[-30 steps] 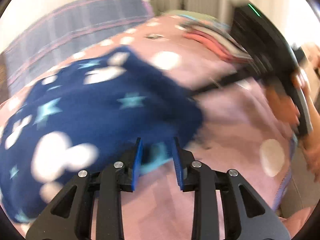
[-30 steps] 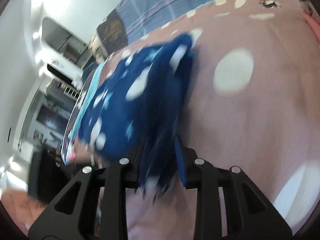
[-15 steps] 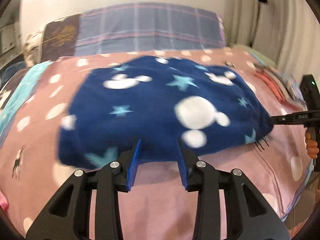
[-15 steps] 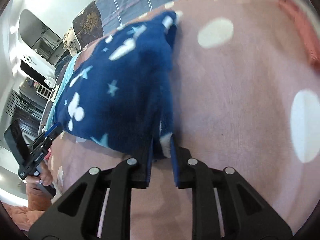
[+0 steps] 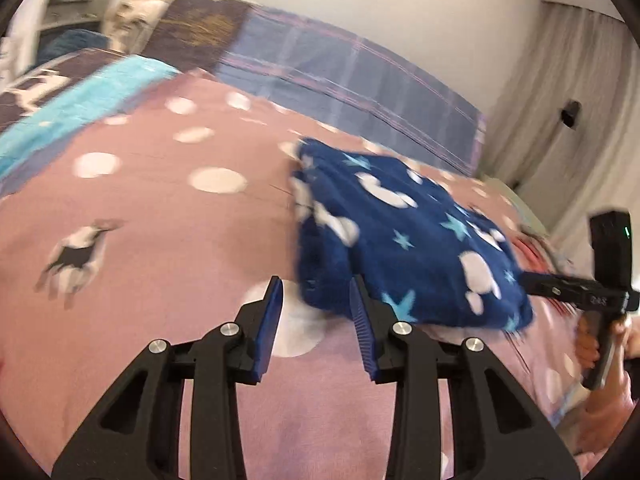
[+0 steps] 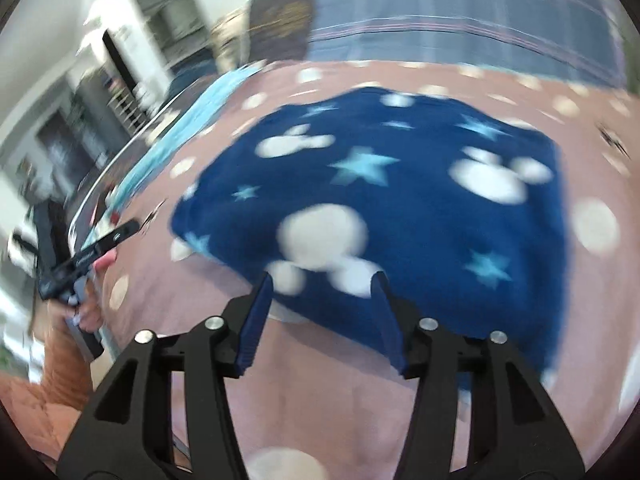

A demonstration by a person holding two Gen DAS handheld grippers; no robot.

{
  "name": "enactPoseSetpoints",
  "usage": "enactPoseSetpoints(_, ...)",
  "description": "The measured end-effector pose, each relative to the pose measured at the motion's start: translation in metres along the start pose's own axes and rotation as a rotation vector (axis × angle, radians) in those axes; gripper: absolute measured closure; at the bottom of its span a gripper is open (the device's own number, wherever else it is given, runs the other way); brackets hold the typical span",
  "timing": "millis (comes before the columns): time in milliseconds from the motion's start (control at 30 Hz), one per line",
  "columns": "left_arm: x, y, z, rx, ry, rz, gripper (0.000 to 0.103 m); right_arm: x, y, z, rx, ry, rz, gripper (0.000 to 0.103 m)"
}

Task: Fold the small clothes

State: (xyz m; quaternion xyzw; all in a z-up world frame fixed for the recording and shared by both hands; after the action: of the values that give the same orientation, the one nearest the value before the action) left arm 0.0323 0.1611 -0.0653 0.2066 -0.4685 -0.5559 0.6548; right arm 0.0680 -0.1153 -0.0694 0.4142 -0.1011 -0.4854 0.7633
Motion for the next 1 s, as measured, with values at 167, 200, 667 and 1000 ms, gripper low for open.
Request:
enactPoseSetpoints(167,0.006,-0.009,-0.042,-0.089,-0.071,-0.010,0.067,-0.058,0.008,-0.038,-0.054,0.053,0.074,0.048)
enactPoseSetpoints(200,0.007,-0.009,-0.050,-0.098,-0.098,0.003,0.096,-0.066,0.006,-0.042,-0.063,0.056,0.087,0.048)
enactPoseSetpoints(667,-0.055,-0.031,-0.032,-0.095,-0.049,0.117,0.103,-0.041,-0.032,-0.076,-0.203,-0.041,0.085,0.040)
enactPoseSetpoints(1000,0.019,-0.005,-0.062,-0.103,-0.217,-0.052,0.080,-0.086,0.002,-0.087,-0.147,0.011,0.195,0.040)
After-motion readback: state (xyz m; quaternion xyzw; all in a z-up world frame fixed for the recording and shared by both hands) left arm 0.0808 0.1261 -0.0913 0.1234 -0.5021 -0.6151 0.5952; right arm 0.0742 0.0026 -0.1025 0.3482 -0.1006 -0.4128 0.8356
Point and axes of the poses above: each gripper's, at about its wrist camera, not at the fingertips, and z roughly against the way its jaws point, x to its right, y to its top, the point moved 8 cm from there along -z, roughly the way its jaws point, and after that the axes turned 9 degrees about x, right-handed, at the moved point
